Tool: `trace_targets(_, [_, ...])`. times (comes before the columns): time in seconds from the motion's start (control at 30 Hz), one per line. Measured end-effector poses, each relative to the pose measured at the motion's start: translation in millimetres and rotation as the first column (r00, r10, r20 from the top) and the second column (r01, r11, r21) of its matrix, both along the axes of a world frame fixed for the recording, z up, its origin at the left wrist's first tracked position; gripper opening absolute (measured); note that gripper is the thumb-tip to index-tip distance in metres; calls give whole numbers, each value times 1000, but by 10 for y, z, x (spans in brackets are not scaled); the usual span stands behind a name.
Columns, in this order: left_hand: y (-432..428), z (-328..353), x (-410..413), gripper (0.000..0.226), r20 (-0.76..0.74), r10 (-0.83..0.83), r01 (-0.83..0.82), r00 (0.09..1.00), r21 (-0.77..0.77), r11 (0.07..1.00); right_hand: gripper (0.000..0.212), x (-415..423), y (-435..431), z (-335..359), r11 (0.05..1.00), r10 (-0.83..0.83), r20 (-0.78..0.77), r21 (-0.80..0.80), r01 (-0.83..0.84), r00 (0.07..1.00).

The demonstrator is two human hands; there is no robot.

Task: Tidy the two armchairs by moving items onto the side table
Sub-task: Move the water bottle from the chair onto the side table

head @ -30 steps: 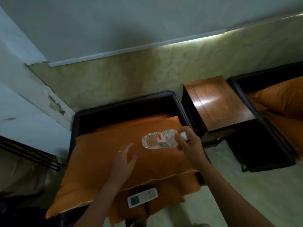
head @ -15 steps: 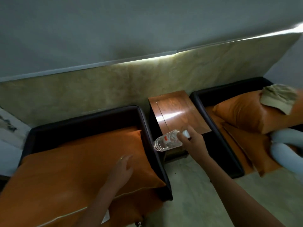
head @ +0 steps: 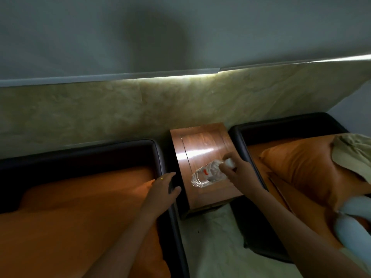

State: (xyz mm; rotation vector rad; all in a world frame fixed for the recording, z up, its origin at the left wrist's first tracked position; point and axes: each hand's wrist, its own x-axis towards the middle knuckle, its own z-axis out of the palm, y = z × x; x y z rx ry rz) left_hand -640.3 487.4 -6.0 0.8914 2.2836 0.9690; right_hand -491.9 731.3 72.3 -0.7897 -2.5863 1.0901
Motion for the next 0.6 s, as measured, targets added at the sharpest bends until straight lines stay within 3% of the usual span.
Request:
trace_targets(0.13, [593, -154, -209, 74, 56, -13, 11, 998, 45, 999, 19, -421, 443, -141, 998, 63, 16, 13, -63, 998])
trace_targets(0.4, [1727, -705, -778, 97, 170, 134, -169, 976, 210, 963, 21, -1485, 1199, -533, 939, 327, 98, 76, -334, 940])
trace_targets(0.6, [2203, -1039, -1180, 78, 272, 216, -311, 938, 383, 870, 23, -2058, 1572, -866, 898, 437, -55, 79, -432, 898])
